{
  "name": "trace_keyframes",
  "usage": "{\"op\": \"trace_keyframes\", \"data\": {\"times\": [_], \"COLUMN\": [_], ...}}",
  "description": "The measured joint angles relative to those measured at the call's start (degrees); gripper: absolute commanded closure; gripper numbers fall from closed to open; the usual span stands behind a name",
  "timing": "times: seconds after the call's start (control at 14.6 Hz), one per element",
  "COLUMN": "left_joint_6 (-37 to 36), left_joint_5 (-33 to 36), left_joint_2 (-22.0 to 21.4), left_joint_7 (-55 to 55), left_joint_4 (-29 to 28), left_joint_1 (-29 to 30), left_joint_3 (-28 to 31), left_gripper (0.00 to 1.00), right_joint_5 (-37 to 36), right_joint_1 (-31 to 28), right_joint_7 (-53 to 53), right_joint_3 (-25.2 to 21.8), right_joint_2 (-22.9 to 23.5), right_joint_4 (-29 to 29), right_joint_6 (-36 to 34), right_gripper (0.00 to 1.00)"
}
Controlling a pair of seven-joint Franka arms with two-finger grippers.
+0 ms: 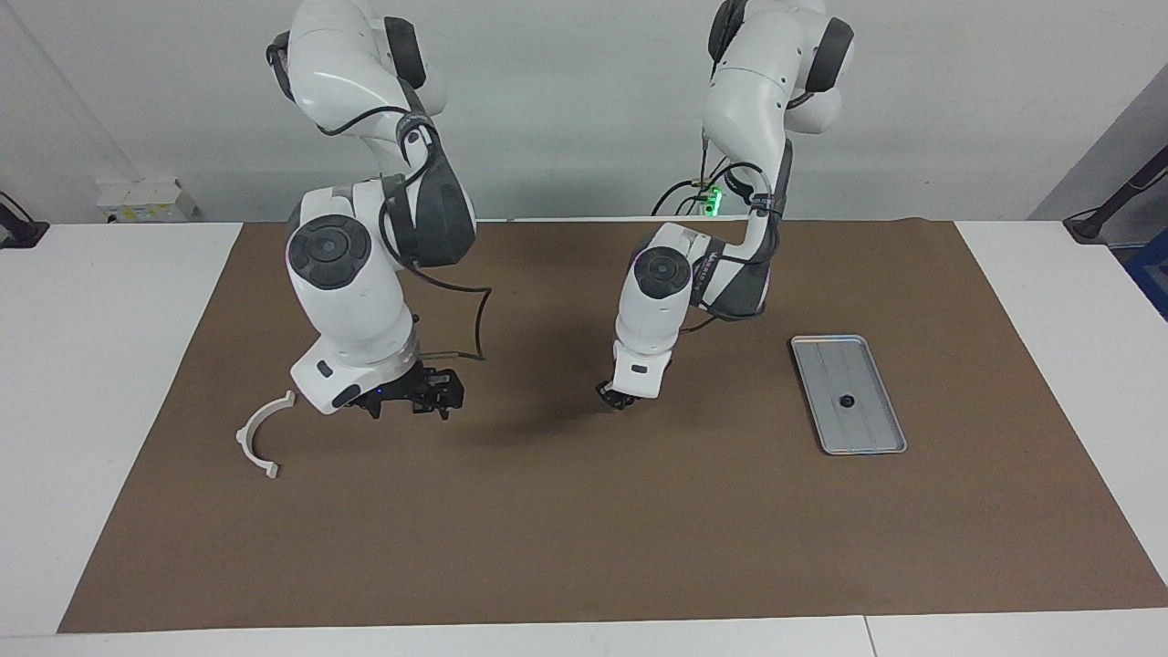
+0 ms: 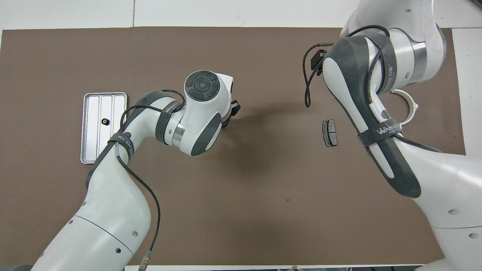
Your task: Place bearing gear from tray to pile
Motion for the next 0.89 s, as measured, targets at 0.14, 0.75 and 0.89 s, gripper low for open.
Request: {"op": "trace_keyframes", "data": {"times": [0.14,0.75,0.89], "left_joint_6": [0.43,1.45,1.34], "left_joint_5": [0.10,0.92,1.09], "left_joint_2": [0.58,0.97,0.97], "left_joint_7": [-0.05,-0.83,-1.32], "left_joint_4": [0.01,-0.10,-0.10], "left_joint_1": [-0.09,-0.13,-0.14], "left_joint_3": [0.00,0.00,0.07], "left_gripper": [1.00,0.00,0.00], "right_joint_5": [-0.02,-0.01,-0.01], "right_joint_1": [0.05,0.43,1.09], "right_joint_7": [0.00,1.77,3.07], "right_joint_3": [0.05,0.24,0.25], "right_joint_2": [0.24,0.90,1.40], "right_joint_4": [0.00,0.01,0.01], "right_joint_6": [0.00,0.02,0.47], "right_gripper": [0.00,0.00,0.00]}}
